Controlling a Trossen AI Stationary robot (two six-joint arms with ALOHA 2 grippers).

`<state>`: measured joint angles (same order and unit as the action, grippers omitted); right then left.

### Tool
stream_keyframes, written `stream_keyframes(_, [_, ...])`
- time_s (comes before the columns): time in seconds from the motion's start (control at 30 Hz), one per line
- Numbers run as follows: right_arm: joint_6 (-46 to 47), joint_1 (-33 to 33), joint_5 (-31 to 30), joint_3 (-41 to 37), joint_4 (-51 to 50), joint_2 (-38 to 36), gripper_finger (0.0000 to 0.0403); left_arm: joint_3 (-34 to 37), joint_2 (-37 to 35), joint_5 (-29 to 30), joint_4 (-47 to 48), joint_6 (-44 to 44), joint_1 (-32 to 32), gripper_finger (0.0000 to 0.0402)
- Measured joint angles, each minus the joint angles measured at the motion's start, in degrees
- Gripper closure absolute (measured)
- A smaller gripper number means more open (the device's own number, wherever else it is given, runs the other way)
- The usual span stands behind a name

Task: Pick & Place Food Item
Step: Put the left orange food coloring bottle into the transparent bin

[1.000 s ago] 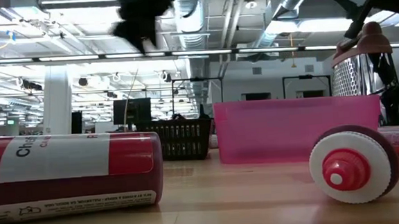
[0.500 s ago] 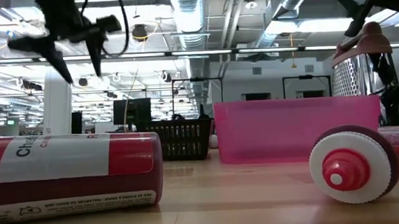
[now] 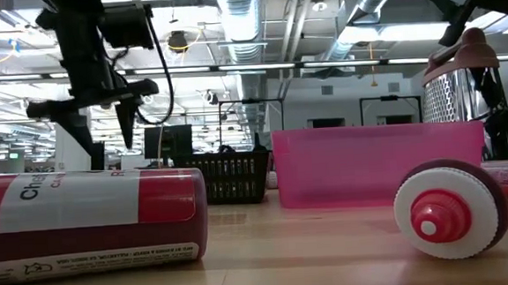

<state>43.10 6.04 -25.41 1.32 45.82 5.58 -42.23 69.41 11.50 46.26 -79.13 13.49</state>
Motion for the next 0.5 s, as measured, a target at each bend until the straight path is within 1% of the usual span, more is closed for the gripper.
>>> stream_keyframes(0.2, [-0.01,0.00,0.02,0.00,-0.13,0.00,0.0168,-0.03,3.95,-0.68,-0.52,1.65,2.46,0.0117])
stream_keyframes(0.4, [-0.03,0.00,0.51,0.01,-0.14,0.02,0.0168,-0.03,10.07,-2.47,-5.66,2.87,2.67,0.0114])
stream_keyframes(0.5, [-0.01,0.04,1.17,0.00,-0.13,0.02,0.0168,-0.03,12.88,-2.77,-6.10,2.86,2.74,0.0114])
